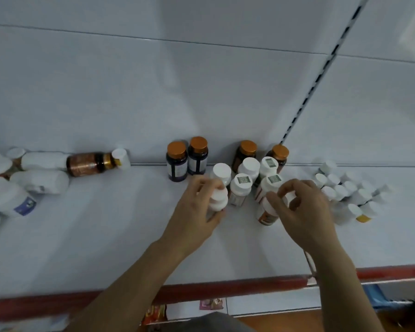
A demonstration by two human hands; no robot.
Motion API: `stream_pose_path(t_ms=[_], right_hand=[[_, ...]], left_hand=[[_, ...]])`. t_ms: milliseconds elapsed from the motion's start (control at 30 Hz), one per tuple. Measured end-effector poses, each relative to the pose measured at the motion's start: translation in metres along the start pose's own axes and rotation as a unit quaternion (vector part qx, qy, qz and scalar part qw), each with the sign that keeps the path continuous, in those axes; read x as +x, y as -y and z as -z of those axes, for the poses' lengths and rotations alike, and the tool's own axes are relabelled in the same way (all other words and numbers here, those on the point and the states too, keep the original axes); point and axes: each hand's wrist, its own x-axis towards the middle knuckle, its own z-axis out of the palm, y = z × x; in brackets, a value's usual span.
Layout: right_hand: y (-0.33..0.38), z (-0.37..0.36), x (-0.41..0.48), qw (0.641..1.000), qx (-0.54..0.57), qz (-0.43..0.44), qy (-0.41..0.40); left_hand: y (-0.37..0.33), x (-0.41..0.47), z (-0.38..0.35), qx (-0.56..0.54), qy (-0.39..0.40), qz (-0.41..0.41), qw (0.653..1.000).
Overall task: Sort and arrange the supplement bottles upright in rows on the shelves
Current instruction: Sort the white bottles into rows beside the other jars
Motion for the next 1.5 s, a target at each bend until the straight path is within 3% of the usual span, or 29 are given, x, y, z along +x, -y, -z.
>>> stream_pose_path(t_ms=[133,300,467,533,700,900,1000,1067,1133,1200,1267,1433,1500], right_hand=[[0.022,-0.002,0.022,0.998,0.018,0.047,-0.047],[0.082,-0.046,0.057,0.983,0.033,0.178,0.030],[0.161,-0.119,0.064,0.949,0.054,0.279,0.137],[0.194,-0.148,0.062,0.936,0.056,0.293,0.190],[0.259,-0.219,0.058,0.902,-0.057,0.325,0.279],[0.282,-0.254,0.047,0.900,-0.199,0.285,0.263],[0.284,-0.247,0.037,0.927,-0.130,0.265,0.232],[0.300,-0.244,0.025,0.931,-0.021,0.291,0.219],[0.322,-0.247,0.010,0.896,0.088,0.331,0.282],[0.336,-0.258,-0.007,0.851,0.111,0.374,0.351],[0.339,-0.269,-0.019,0.833,0.112,0.389,0.377],[0.325,-0.269,-0.023,0.867,0.162,0.350,0.315],[0.318,-0.261,-0.023,0.885,0.226,0.290,0.286]], left_hand=[[-0.006,0.000,0.009,0.032,0.013,0.033,0.999],[0.020,-0.042,0.076,0.144,-0.065,0.118,0.980],[0.060,-0.109,0.179,0.337,-0.114,0.263,0.897],[0.068,-0.135,0.214,0.369,-0.130,0.302,0.869],[0.085,-0.172,0.267,0.392,-0.176,0.368,0.824],[0.112,-0.177,0.272,0.362,-0.128,0.373,0.844],[0.119,-0.175,0.273,0.377,-0.121,0.367,0.842],[0.123,-0.176,0.273,0.383,-0.115,0.355,0.845],[0.124,-0.177,0.274,0.374,-0.121,0.346,0.852],[0.123,-0.178,0.276,0.363,-0.126,0.339,0.859],[0.121,-0.178,0.279,0.331,-0.151,0.337,0.868],[0.114,-0.182,0.286,0.197,-0.246,0.317,0.894],[0.110,-0.181,0.289,0.140,-0.271,0.309,0.901]])
